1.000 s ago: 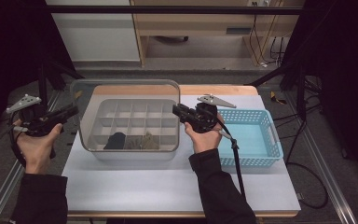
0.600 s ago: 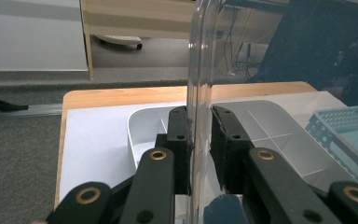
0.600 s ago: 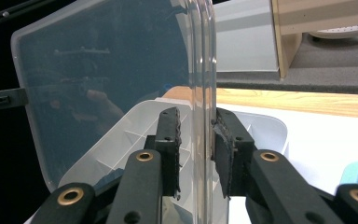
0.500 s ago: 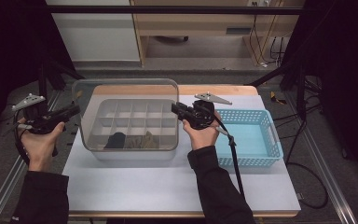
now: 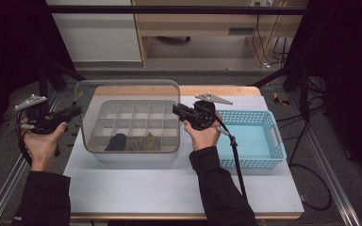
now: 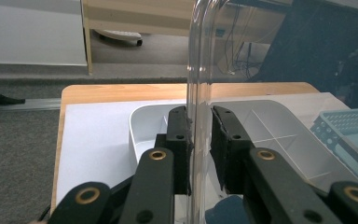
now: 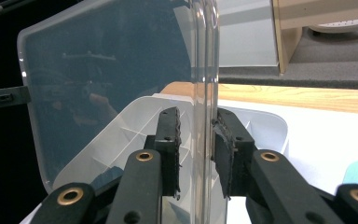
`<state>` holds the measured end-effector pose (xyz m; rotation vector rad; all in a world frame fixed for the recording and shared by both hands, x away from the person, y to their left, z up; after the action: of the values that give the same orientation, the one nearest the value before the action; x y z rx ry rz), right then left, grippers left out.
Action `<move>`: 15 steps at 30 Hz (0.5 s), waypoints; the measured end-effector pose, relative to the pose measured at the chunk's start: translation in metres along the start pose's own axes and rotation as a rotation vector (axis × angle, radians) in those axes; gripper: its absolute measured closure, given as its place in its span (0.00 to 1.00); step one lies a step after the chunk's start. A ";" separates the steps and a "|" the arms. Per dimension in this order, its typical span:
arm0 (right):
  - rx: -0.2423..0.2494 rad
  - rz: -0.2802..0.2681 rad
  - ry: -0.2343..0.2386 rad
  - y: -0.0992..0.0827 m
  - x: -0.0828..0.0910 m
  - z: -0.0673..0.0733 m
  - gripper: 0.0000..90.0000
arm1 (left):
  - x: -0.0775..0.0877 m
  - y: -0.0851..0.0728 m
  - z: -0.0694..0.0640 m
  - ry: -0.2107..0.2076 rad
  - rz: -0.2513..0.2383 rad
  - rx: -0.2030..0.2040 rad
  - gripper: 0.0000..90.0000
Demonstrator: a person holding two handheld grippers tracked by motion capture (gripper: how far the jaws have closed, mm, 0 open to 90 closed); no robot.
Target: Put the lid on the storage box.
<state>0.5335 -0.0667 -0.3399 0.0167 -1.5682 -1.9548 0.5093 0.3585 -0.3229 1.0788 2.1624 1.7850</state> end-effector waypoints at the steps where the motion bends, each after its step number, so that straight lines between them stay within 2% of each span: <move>1: 0.001 -0.001 0.000 0.000 0.000 0.000 0.81 | -0.001 0.000 0.000 0.003 0.000 0.000 0.85; 10: 0.024 -0.015 -0.004 -0.003 -0.009 -0.003 0.78 | -0.009 -0.001 0.004 0.027 0.003 -0.009 0.85; 14: 0.030 -0.020 -0.019 -0.004 -0.015 -0.004 0.77 | -0.014 -0.001 0.004 0.070 0.022 -0.046 0.90; 15: 0.029 -0.020 -0.022 -0.004 -0.016 -0.004 0.78 | -0.016 -0.001 0.004 -0.054 0.010 -0.017 0.98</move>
<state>0.5459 -0.0623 -0.3507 0.0232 -1.6165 -1.9540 0.5229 0.3521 -0.3308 1.1229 2.1115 1.7544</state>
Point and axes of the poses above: each handheld gripper's, and its own axes: x roughly backward along the jaws, y roughly out of its top, z roughly to its left, the point moved 1 cm from there along -x, roughly forward along the jaws, and after that the axes turned 12 degrees about -y, right-handed, at the moved point
